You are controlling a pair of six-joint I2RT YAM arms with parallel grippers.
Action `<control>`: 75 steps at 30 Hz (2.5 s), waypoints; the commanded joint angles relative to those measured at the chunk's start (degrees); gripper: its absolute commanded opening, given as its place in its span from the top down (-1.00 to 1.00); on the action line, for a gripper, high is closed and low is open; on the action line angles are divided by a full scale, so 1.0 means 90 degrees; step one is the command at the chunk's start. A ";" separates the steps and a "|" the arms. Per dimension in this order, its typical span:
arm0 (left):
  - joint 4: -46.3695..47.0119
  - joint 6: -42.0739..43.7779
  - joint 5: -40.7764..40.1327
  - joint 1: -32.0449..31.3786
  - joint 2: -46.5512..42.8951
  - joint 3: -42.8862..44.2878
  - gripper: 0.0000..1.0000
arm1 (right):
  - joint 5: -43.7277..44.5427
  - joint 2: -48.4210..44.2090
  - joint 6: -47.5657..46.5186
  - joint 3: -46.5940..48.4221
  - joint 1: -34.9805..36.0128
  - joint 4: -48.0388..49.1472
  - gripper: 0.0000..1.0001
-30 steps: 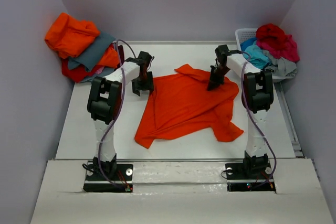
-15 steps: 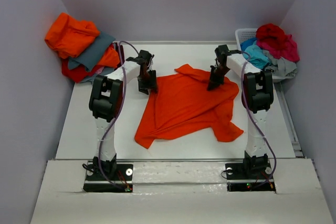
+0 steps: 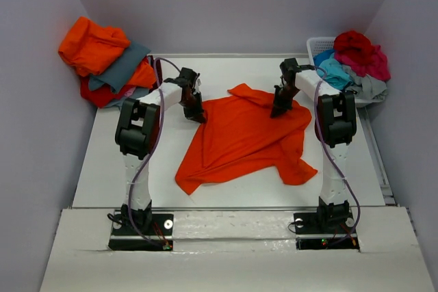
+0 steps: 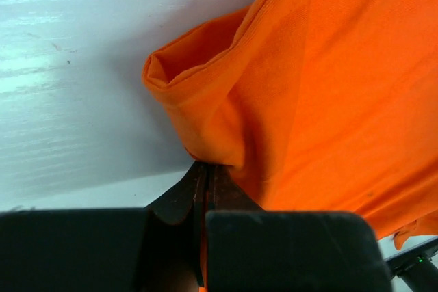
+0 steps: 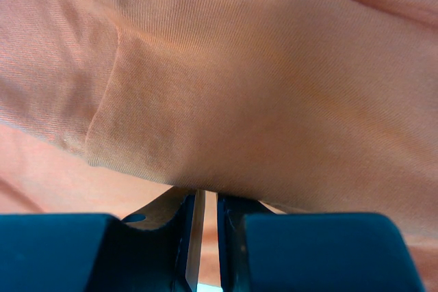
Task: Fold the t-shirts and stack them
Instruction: Flatten the tshirt out
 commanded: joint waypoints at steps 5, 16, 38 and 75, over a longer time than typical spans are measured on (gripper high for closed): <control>-0.0029 -0.0331 -0.0704 0.0434 -0.0527 -0.0951 0.89 | 0.0367 0.0075 -0.0046 0.0186 -0.0010 -0.0053 0.65; -0.0117 -0.0244 -0.1016 0.1010 -0.1114 -0.1411 0.89 | 0.0465 0.0075 0.0032 0.0157 -0.0069 -0.0053 0.72; -0.0342 0.0030 -0.1016 0.1323 -0.1348 -0.1372 0.89 | 0.0689 0.0056 0.0267 -0.0177 -0.0791 0.0025 0.86; -0.0244 0.0284 -0.0480 0.1323 -0.1553 -0.1597 0.32 | 0.0621 0.0798 0.0159 0.0899 -0.1260 -0.0473 0.86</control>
